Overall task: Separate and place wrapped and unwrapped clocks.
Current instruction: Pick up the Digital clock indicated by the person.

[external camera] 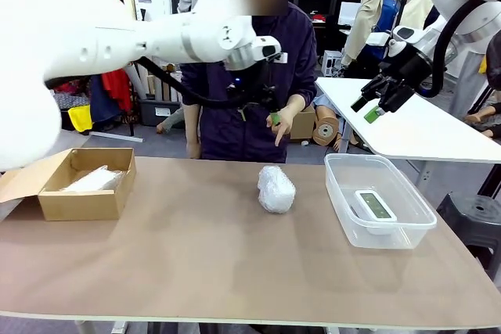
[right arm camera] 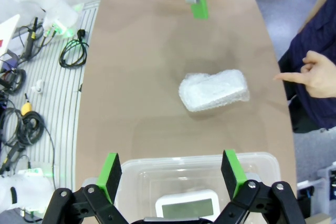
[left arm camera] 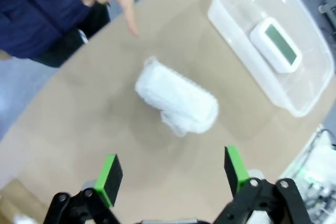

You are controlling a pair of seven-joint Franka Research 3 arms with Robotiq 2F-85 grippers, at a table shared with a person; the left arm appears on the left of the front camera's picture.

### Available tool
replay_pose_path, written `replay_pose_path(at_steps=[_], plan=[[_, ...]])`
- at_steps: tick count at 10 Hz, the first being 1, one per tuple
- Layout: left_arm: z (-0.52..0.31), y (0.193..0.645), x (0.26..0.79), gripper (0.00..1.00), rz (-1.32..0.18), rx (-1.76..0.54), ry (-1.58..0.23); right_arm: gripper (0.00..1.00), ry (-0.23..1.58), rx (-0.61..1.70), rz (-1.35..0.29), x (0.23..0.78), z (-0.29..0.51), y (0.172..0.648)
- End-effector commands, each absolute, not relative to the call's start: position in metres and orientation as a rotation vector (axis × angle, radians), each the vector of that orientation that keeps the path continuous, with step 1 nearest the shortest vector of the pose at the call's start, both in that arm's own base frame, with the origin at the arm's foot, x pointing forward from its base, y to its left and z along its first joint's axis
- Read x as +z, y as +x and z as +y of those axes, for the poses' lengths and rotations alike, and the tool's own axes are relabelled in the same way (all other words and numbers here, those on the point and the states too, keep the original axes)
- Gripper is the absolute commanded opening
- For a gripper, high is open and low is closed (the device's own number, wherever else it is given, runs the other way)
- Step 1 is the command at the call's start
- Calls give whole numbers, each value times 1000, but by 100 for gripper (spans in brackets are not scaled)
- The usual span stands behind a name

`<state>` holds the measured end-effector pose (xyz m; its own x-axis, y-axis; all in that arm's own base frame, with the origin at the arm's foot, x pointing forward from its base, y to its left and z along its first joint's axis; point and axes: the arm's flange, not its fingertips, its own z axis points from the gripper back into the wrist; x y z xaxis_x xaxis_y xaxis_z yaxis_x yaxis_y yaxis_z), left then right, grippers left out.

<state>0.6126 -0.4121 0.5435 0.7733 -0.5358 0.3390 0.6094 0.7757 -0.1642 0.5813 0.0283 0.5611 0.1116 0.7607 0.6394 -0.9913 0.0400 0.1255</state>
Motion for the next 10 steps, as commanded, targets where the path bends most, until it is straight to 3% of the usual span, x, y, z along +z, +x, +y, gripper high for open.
replay_pose_path(at_steps=[1,4,7,10], plan=[[-454,639,549,100,-226,-606,-198,100,612,1426,-448,562,29,579],[-505,653,517,100,-233,-478,89,100,612,1426,-448,562,29,579],[-522,679,475,100,-249,-406,183,100,612,1426,-448,562,29,579],[-520,696,433,100,-267,-299,120,100,612,1426,-448,562,29,579]])
